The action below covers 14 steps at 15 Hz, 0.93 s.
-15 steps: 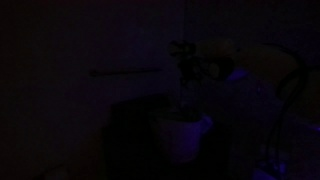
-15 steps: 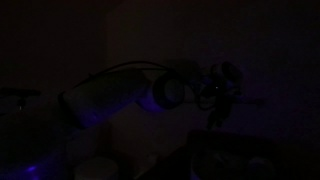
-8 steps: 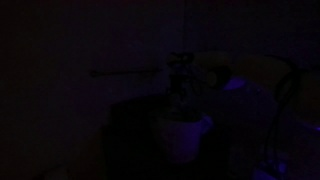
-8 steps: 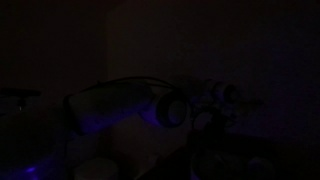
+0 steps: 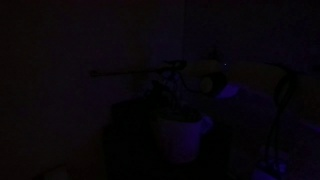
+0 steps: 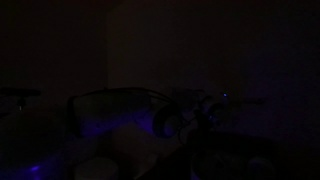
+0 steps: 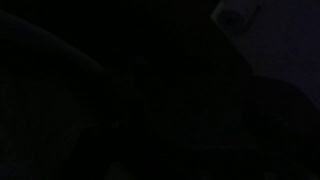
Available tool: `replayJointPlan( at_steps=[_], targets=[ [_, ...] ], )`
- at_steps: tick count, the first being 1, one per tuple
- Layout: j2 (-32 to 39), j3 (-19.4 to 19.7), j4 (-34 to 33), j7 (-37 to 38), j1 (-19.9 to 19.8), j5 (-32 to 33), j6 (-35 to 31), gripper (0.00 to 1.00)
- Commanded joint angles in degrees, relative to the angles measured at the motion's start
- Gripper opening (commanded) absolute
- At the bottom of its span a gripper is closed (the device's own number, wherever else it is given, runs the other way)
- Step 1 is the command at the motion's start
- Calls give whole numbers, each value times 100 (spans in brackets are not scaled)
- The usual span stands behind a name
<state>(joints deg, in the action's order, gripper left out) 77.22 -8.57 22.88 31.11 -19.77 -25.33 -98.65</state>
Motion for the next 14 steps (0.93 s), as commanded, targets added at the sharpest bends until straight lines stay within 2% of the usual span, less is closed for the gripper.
replayJointPlan(
  at_steps=[1, 6, 8, 11, 12, 13, 14],
  targets=[
    [29, -201, 60, 362, 60, -263, -1195, 100],
    [-25, -235, 102, 1033, 245, -245, -3000, 100],
    [-164, 8, 316, 1859, 339, -51, -3330, 100],
    [-295, 389, 438, 3076, 546, 146, -3332, 100],
    [-377, 454, 255, 3072, 85, 112, -2785, 100],
    [-186, 439, -152, 3339, -12, 321, -2337, 100],
    [-258, 450, -179, 3442, -124, 373, -1952, 100]
  ],
)
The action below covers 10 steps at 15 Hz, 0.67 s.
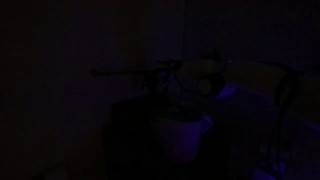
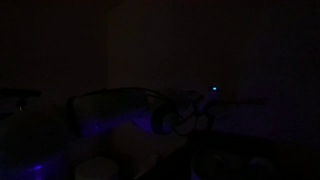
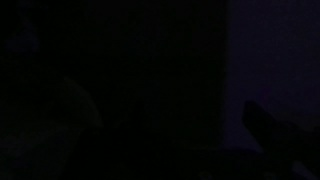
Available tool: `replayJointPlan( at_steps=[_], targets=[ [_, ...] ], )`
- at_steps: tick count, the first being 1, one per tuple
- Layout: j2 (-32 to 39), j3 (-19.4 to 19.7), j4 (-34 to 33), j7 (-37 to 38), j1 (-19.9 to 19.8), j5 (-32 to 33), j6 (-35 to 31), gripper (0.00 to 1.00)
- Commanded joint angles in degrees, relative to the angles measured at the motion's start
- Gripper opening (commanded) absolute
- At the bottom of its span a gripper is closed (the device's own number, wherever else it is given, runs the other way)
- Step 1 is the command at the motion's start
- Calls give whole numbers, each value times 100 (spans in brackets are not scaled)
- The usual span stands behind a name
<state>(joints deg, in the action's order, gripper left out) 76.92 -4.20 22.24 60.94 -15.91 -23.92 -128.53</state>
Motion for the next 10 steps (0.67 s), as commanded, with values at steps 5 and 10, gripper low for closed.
replayJointPlan(
  at_steps=[5, 10],
  targets=[
    [-581, -101, 58, 165, -1084, 285, 2097, 100],
    [-473, -83, -358, 249, -1107, 286, 2587, 100]
  ],
)
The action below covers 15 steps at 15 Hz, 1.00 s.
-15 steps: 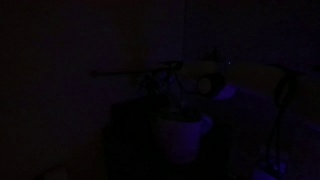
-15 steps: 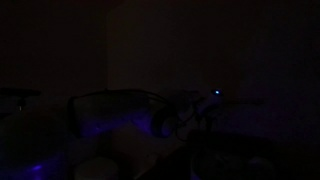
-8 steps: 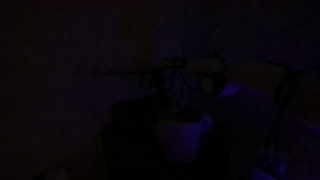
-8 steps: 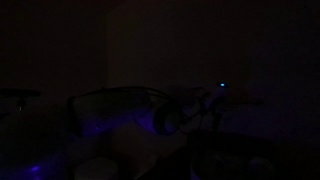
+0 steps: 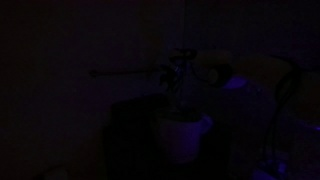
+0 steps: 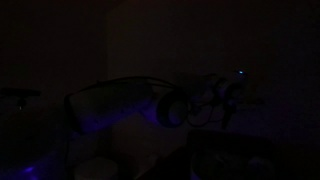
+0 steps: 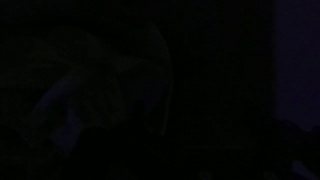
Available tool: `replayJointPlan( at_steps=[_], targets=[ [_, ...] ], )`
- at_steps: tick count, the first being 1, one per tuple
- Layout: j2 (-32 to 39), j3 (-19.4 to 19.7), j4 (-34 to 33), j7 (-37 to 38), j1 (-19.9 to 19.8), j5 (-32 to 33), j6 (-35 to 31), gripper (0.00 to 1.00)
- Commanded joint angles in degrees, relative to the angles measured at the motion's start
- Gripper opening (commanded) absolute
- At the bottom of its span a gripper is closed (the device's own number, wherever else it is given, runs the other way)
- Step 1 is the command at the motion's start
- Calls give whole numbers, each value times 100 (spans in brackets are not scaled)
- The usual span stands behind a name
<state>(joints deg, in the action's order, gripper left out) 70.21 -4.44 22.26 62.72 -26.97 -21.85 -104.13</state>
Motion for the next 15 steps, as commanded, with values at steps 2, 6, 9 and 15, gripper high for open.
replayJointPlan(
  at_steps=[2, 6, 9, 15],
  targets=[
    [-15, -281, 36, -519, -65, -28, 536, 100],
    [218, -44, -52, -546, -27, 226, 771, 100],
    [546, 403, -127, -355, 99, 749, 392, 100],
    [870, 988, -53, -72, 172, 1461, 340, 100]
  ],
)
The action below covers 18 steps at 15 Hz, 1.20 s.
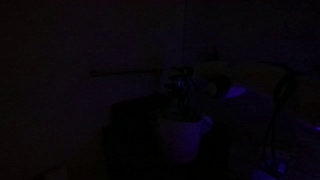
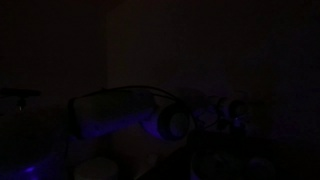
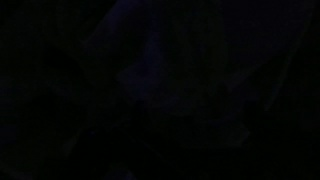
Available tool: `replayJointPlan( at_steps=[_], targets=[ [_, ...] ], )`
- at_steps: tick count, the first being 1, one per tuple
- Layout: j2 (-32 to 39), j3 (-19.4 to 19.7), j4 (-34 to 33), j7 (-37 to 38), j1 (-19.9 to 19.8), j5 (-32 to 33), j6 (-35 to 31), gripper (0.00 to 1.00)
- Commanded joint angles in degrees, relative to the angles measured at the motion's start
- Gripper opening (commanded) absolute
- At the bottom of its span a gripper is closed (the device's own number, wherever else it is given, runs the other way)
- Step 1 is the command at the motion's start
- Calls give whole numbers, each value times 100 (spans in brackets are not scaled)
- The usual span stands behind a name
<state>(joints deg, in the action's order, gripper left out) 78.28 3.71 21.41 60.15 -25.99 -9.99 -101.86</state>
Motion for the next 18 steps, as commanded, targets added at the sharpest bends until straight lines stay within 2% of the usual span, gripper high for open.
replayJointPlan(
  at_steps=[1, 2, 4, 5, 6, 7, 9, 11, 12, 13, 15, 17, 18],
  targets=[
    [96, 211, 51, 176, 102, 335, 225, 100],
    [-74, 297, 442, 161, 165, 359, 189, 100],
    [-64, 414, 573, 194, 270, 440, 464, 100],
    [311, 403, -54, 278, 276, 504, 842, 100],
    [323, 381, -58, 151, 300, 503, 1033, 100],
    [-16, 350, 583, -94, 353, 429, 905, 100],
    [21, 226, 536, -365, 332, 327, 922, 100],
    [124, 56, 400, -799, 252, 217, 572, 100],
    [191, -30, 341, -992, 208, 163, 305, 83],
    [222, -140, 346, -1241, 161, 112, 118, 73],
    [246, -383, 400, -1571, 59, -45, -127, 59],
    [231, -601, 489, -1887, -30, -185, -91, 47],
    [593, -617, -153, -1956, -51, -270, 315, 39]
  ],
)
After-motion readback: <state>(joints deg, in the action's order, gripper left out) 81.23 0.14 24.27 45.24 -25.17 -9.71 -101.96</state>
